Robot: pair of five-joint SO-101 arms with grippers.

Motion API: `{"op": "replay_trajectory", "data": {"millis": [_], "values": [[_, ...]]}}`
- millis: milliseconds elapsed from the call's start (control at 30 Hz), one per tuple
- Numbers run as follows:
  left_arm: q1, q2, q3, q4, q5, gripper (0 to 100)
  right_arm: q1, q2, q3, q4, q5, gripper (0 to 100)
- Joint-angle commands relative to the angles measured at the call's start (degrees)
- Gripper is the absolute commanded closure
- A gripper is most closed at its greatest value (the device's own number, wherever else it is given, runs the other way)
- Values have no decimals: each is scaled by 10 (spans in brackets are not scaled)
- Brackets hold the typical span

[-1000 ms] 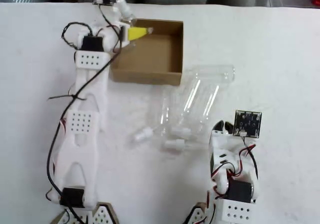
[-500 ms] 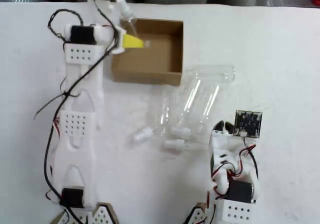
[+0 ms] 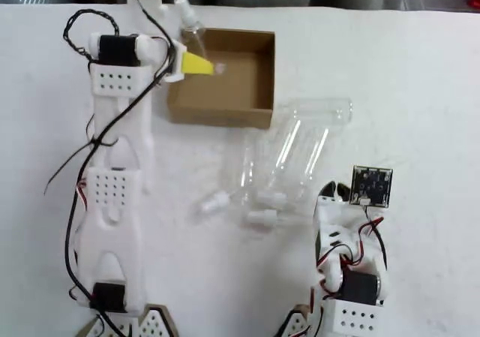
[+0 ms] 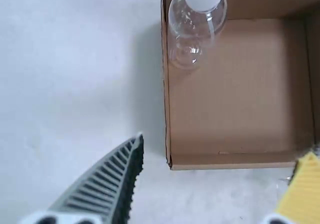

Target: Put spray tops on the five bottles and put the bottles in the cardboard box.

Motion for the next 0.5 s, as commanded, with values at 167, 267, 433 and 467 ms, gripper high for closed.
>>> {"op": "replay_trajectory", "data": {"millis": [167, 267, 433, 467], "values": [[6, -46, -23, 5, 2, 562, 0, -5, 5, 0, 8, 978], [6, -70, -3, 5, 2, 562, 0, -5, 5, 0, 8, 978], [11, -194, 164, 4, 2, 562, -1, -5, 5, 0, 8, 978], [12, -229, 213, 4, 1, 562, -1, -5, 5, 0, 8, 978]]}}
